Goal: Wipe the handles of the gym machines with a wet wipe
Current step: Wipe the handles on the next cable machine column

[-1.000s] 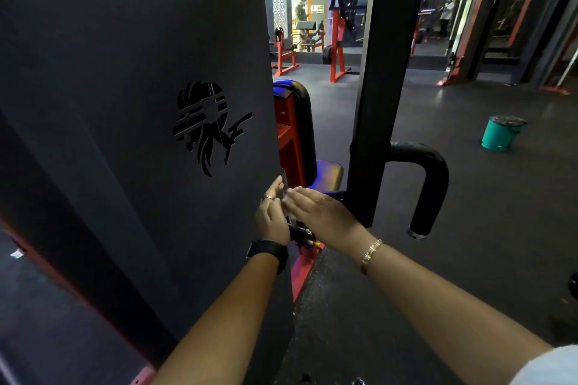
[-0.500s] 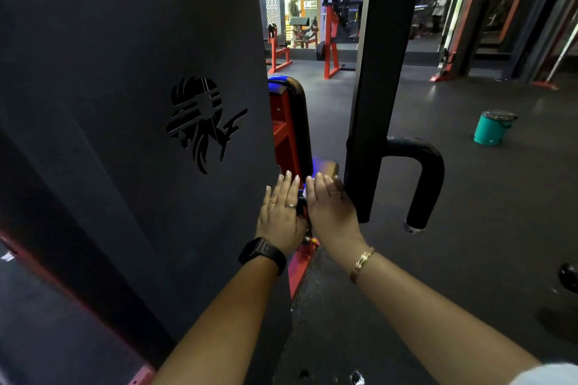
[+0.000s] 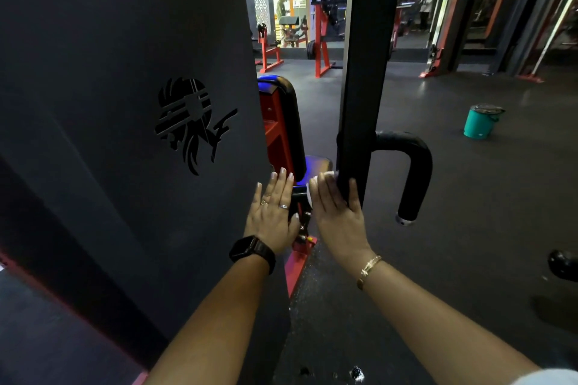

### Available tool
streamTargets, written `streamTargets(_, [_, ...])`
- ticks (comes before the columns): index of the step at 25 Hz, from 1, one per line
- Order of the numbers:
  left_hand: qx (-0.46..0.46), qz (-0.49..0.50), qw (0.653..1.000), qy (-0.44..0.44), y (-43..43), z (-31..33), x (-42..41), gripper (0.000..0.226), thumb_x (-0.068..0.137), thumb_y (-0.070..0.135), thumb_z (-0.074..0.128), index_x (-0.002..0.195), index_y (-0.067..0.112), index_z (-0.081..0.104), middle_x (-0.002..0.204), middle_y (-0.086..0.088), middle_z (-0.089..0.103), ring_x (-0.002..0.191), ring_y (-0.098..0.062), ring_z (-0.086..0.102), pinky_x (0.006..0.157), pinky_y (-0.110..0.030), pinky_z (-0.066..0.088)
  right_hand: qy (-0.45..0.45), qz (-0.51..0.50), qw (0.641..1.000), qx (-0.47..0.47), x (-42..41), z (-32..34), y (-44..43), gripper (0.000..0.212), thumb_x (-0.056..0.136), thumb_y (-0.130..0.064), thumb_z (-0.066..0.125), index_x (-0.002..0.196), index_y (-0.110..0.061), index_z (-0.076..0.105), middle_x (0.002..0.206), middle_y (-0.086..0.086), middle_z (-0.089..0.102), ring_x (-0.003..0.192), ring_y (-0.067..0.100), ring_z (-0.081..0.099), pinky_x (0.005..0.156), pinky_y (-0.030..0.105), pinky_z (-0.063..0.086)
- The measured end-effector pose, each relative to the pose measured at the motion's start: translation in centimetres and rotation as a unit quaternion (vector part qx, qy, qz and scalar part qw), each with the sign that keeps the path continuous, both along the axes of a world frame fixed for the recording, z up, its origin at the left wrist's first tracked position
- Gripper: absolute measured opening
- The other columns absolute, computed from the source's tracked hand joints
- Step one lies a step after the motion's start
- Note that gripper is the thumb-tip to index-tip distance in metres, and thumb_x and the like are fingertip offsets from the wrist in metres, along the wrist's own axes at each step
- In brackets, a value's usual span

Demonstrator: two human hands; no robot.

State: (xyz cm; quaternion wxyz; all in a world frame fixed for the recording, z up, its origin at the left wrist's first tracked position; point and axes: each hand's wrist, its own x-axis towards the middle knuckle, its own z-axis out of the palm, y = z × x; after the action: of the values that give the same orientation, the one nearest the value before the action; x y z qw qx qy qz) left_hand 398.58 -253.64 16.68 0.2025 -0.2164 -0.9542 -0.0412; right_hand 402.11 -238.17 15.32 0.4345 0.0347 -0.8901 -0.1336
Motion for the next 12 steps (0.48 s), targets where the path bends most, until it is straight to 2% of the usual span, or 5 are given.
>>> streamTargets(3, [0.040,-0.017,0.999,0.022,-0.3,-0.1,-0.3,0.069,0.093,0.045,0.028,0.151,0.014,0.008,0.158,-0.003,0.015,0.145,-0.016,0.010,0.117,-0.042,0.008,0.017,0.040,0.999,0.007,1.4,-2.1,1.0,0.052,0.101,-0.005,0.000,0.147,-0.011,0.024,0.160,0.009,0.000,0.147,0.021,-0.007,0.116,0.054,-0.006])
streamTargets(4, [0.049,-0.028,0.998,0.026,-0.4,0.0,-0.6,0.065,0.094,0.043,0.028,0.150,0.012,0.015,0.155,-0.004,0.021,0.143,-0.016,0.017,0.116,-0.042,0.013,0.025,0.058,0.998,0.002,1.6,-1.8,0.8,0.050,0.102,-0.007,0.001,0.146,-0.011,0.026,0.160,0.007,-0.002,0.146,0.019,-0.007,0.116,0.053,-0.005])
streamTargets(6, [0.069,-0.053,0.995,0.039,-0.7,-0.1,-0.8,0.059,0.095,0.036,0.027,0.147,0.008,0.021,0.153,-0.005,0.023,0.140,-0.020,0.023,0.116,-0.042,0.019,0.042,0.092,0.995,0.001,1.0,0.1,-0.4,0.048,0.101,-0.005,0.007,0.144,-0.010,0.029,0.157,0.005,0.014,0.147,0.019,-0.003,0.116,0.051,-0.002])
streamTargets(9, [0.138,-0.082,0.987,0.028,-0.4,0.1,-0.9,0.058,0.094,0.034,0.015,0.146,0.010,0.011,0.154,0.000,0.010,0.144,-0.018,0.007,0.119,-0.037,0.007,0.033,0.092,0.995,0.025,-1.2,2.3,-2.1,0.048,0.092,-0.013,0.027,0.140,-0.011,0.034,0.145,0.006,0.042,0.141,0.023,0.022,0.116,0.051,-0.004])
streamTargets(12, [0.201,-0.088,0.976,0.007,-0.2,-0.5,-0.9,0.058,0.093,0.036,0.009,0.147,0.014,0.005,0.155,0.005,0.004,0.145,-0.009,-0.003,0.119,-0.030,-0.001,-0.047,0.089,0.991,0.091,-0.9,-0.4,-0.7,0.053,0.090,-0.015,0.039,0.142,-0.010,0.032,0.148,0.006,0.039,0.142,0.024,0.018,0.115,0.054,-0.005])
